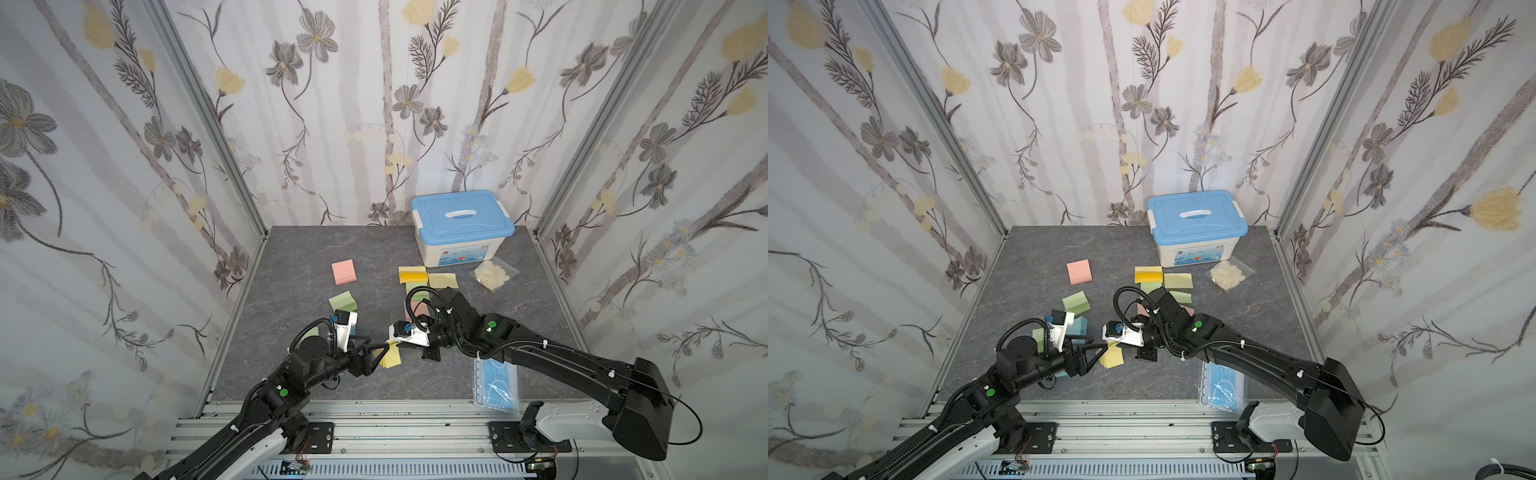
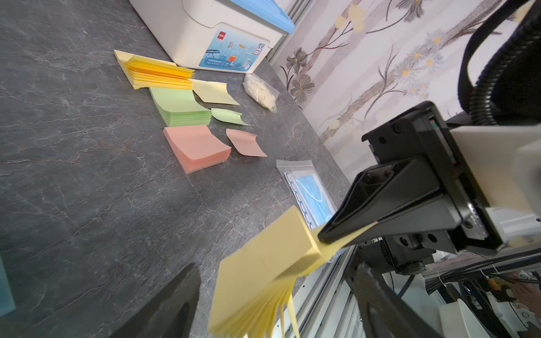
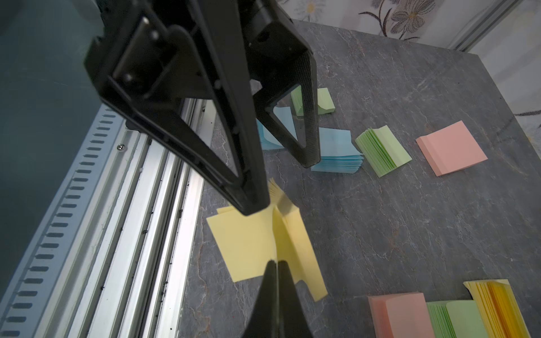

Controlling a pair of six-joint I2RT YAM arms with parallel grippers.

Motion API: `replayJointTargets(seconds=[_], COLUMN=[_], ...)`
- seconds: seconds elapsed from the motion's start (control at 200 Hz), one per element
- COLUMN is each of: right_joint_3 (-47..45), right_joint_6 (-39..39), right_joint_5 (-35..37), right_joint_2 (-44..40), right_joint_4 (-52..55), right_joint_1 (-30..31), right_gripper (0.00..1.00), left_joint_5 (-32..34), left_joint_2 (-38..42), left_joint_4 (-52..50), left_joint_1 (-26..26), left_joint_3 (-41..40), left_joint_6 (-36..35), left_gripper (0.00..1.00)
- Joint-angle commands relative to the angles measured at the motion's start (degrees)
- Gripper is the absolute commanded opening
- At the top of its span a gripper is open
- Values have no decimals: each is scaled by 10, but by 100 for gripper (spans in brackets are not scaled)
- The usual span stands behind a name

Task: Tear off pages from different memo pads
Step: Tear off the paper from the memo pad.

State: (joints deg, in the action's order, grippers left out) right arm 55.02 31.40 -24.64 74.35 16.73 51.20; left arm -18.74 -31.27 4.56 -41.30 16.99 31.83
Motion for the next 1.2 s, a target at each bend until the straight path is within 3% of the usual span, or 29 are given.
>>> replayJointTargets(seconds=[0.0, 0.345, 0.525, 0.584, 0.749, 0.814, 1.084, 1.194], right_joint_3=[-5, -10, -11, -29, -43, -47, -46, -46], right_joint_6=[-29, -63, -68, -68, -64, -65, -67, -65], right_joint_5=[-50, -60, -47, -46, -17, -8, 25, 65], right_joint_2=[-8, -24, -42, -50, -67, -72, -87, -95], right_joint_4=[-42, -60, -59, -59, -58, -58, -56, -53], right_joint_1=[0, 0, 0, 0, -2, -3, -6, -7], right_gripper=[0, 0, 0, 0, 0, 0, 0, 0], left_joint_5=[-19, -30, 17, 37, 66, 75, 85, 99], left_joint_2=[-2, -41, -44, -35, -9, -2, -2, -3], left_joint_4=[49, 91, 50, 31, 4, -4, -12, -22], left_joint_1=[-4, -42, -57, -58, -58, -58, -58, -58], left_joint_3=[-2, -3, -1, -1, -4, -4, -3, -1], left_joint_6=[12, 17, 5, 2, -1, -1, 0, 2], left_gripper=[86, 85, 81, 74, 40, 32, 0, 0])
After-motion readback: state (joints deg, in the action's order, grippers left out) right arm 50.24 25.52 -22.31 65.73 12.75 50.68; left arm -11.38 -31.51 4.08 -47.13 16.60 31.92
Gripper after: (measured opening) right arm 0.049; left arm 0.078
